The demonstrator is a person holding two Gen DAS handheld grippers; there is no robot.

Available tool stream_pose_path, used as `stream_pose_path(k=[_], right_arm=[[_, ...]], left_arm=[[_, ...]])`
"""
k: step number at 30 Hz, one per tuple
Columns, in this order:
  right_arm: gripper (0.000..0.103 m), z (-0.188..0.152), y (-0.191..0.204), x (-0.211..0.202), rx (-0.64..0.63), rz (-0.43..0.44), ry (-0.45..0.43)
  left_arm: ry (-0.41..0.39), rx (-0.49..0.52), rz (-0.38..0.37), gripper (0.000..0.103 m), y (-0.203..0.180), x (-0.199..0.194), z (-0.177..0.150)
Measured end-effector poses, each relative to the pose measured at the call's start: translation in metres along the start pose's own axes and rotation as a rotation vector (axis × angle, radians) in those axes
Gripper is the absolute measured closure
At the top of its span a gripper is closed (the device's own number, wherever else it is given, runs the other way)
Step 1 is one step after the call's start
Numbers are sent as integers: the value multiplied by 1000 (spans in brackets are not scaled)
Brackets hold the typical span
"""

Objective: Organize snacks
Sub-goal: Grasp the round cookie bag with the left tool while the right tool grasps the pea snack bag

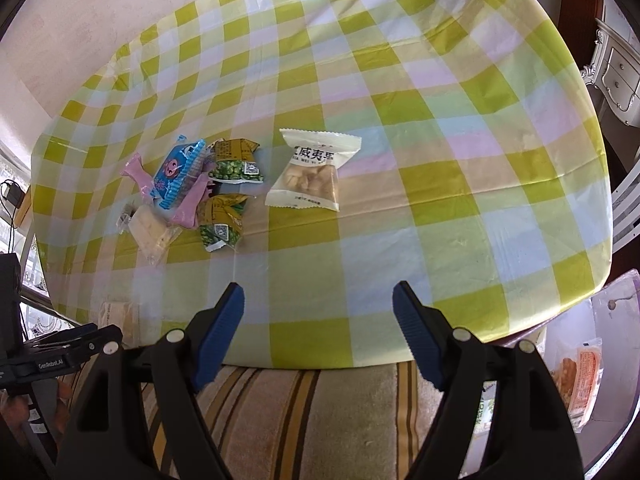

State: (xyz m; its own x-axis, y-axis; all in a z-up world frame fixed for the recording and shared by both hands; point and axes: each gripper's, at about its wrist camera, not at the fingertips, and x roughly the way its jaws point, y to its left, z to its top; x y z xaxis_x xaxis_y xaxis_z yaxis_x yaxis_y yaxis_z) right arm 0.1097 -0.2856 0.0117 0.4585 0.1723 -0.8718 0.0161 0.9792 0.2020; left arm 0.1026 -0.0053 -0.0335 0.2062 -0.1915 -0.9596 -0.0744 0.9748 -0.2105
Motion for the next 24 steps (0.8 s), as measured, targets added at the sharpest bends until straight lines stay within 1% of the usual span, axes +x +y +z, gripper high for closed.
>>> stream_pose_path(k=[3, 5, 7, 8, 11, 13, 17, 19, 24], right_arm=[[26, 5, 10, 5, -21, 10, 4], [26, 9, 19, 10, -40, 16, 7], [26, 13, 29, 15, -59, 17, 10], [25, 14, 33, 17, -68, 16, 10], [25, 18, 44, 24, -89, 10, 12], [25, 21, 49, 27, -95, 1, 6], [25, 26, 54, 33, -80, -9, -6], [25, 29, 58, 34, -74, -18, -22], [25, 37, 69, 44, -76, -38, -31]], left_arm=[[-1, 28, 42, 8, -6, 2, -1], [-3, 52, 73, 10, -12, 4, -1], [-7, 91, 133, 17, -19, 6, -1], [-13, 107, 149, 19, -22, 6, -1], [-18, 133, 170, 23, -26, 6, -1], [-23, 147, 186, 28, -28, 5, -2], [-31, 167, 181, 33, -35, 5, 0], [-37, 162, 164, 37, -35, 3, 1], [-49, 148, 135, 42, -29, -4, 1]])
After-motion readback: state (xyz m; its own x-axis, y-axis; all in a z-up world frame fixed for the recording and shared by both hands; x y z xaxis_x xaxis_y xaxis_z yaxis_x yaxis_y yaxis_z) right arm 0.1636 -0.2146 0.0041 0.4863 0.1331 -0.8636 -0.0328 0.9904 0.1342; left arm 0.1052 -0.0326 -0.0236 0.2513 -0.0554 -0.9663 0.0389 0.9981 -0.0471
